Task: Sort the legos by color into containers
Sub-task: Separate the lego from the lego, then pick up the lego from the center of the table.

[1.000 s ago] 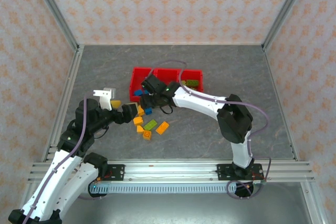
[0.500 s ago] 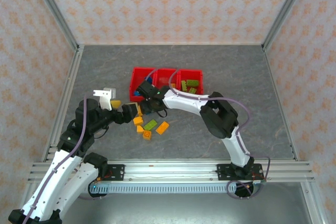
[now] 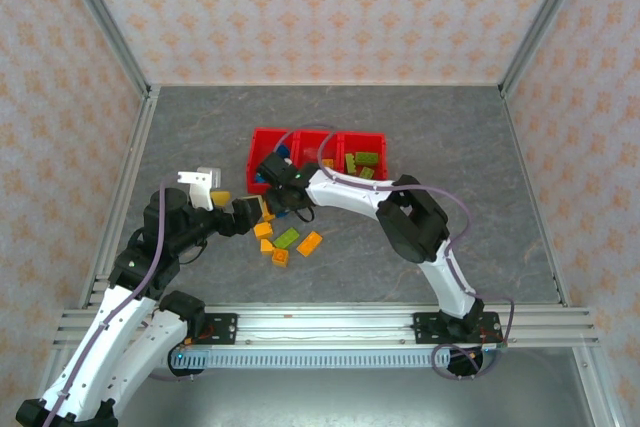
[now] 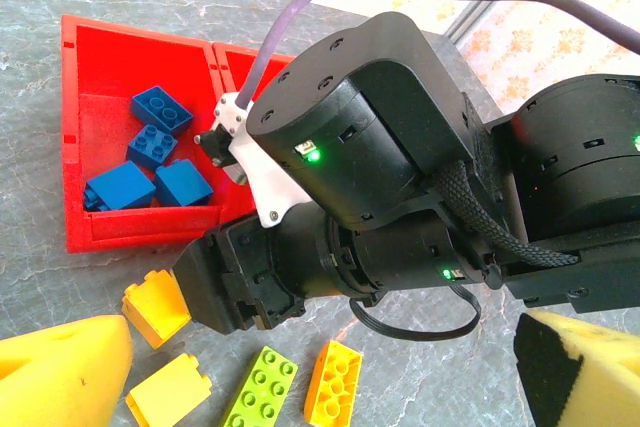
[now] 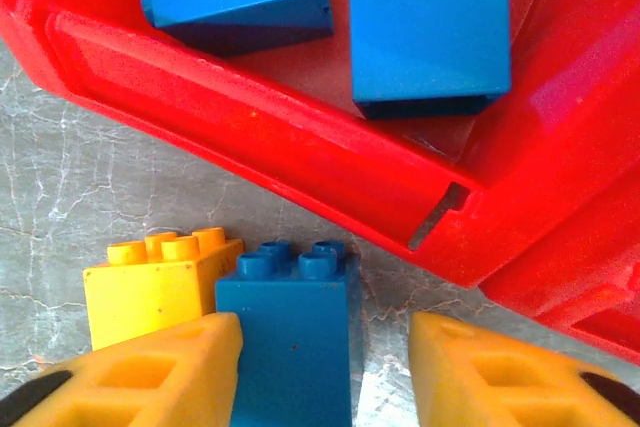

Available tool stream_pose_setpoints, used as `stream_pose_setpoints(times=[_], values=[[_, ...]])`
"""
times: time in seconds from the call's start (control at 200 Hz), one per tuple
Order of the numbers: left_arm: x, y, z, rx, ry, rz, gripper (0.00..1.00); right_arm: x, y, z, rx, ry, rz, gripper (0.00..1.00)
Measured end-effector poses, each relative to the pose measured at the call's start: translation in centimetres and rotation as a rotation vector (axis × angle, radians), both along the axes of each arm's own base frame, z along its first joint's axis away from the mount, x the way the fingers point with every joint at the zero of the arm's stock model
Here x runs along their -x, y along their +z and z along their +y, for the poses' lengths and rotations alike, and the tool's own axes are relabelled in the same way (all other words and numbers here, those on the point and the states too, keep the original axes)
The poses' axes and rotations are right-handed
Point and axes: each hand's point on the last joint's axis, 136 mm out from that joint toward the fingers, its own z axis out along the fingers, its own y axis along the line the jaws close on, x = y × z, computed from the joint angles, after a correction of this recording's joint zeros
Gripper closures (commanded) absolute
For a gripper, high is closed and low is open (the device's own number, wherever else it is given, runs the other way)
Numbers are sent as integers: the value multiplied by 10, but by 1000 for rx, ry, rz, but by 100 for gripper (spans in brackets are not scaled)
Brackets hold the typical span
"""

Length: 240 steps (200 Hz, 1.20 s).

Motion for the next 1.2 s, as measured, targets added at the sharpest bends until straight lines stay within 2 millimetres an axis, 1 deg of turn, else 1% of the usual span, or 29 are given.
stream_pose_setpoints(times=[0.155,0.225,0.31,0.44,0.516,0.601,0.721,0.846,0.986,1.036,1.096,1.201], values=[[0,0,0,0,0,0,1,1,0,0,8,-4,-12,62],[0,0,0,0,0,0,1,2,1,-4,19,-8,-21,63],[0,0,0,0,0,0,1,5,2,-15,39,-18,-31,63],[0,0,0,0,0,0,1,15,3,-40,95,-30,-25,63],[0,0,0,0,0,1,1,19,4,-49,112,-35,-15,63],[-1,-1,0,-1,0,5,1,23,8,-55,122,-38,-6,57],[-1,-2,0,-3,0,8,1,23,16,-55,108,-39,-11,42],[-1,-2,0,-3,0,9,1,20,25,-53,100,-58,-13,30],[-1,-2,0,-3,0,8,1,15,37,-50,80,-105,-21,20],[-1,-2,0,-3,0,8,1,16,36,-51,73,-131,-14,18],[-1,-2,0,-3,0,8,1,17,32,-52,67,-155,-2,17],[-1,-2,0,-3,0,8,1,23,16,-54,41,-212,41,16]])
